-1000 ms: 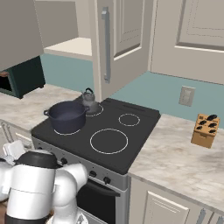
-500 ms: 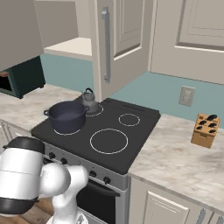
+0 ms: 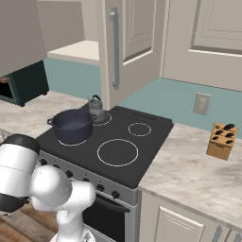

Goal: Pick the kettle from the cabinet and place it on a stove burner. Then pick the pot from the counter and place it on another stove burner. Finally, turn both burners on.

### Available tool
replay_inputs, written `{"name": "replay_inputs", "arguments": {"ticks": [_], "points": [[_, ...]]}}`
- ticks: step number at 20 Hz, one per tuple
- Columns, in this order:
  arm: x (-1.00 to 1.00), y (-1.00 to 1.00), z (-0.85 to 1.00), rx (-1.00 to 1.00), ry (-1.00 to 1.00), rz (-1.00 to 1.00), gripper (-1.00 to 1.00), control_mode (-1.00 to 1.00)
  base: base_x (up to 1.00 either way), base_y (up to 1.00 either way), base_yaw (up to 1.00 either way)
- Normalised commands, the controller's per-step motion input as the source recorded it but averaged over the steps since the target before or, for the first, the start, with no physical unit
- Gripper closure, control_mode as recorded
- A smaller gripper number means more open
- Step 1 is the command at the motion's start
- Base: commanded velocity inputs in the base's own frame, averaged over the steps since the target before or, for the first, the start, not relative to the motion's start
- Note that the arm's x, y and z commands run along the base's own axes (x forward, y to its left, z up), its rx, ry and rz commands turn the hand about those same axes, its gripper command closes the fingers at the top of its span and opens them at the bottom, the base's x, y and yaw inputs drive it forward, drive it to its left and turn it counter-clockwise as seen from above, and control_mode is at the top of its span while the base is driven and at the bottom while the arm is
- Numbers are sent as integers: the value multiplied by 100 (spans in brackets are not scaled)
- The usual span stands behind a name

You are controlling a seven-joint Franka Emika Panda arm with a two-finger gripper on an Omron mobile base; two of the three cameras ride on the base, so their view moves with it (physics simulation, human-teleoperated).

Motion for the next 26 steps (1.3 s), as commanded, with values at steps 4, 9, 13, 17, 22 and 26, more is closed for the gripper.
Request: {"name": "replay_inputs", "arguments": {"ticks": [4, 9, 13, 17, 22, 26], "points": [[11, 6, -18, -5, -8, 0, -100, -100, 0, 0, 0], [5, 11, -21, -5, -10, 0, -100, -100, 0, 0, 0], [9, 8, -11, -2, -11, 0, -100, -100, 0, 0, 0], [6, 7, -15, -3, -9, 0, -100, -100, 0, 0, 0], [10, 5, -4, -1, -9, 0, -100, -100, 0, 0, 0], [12, 7, 0, 0, -3, 0, -100, -100, 0, 0, 0]]}}
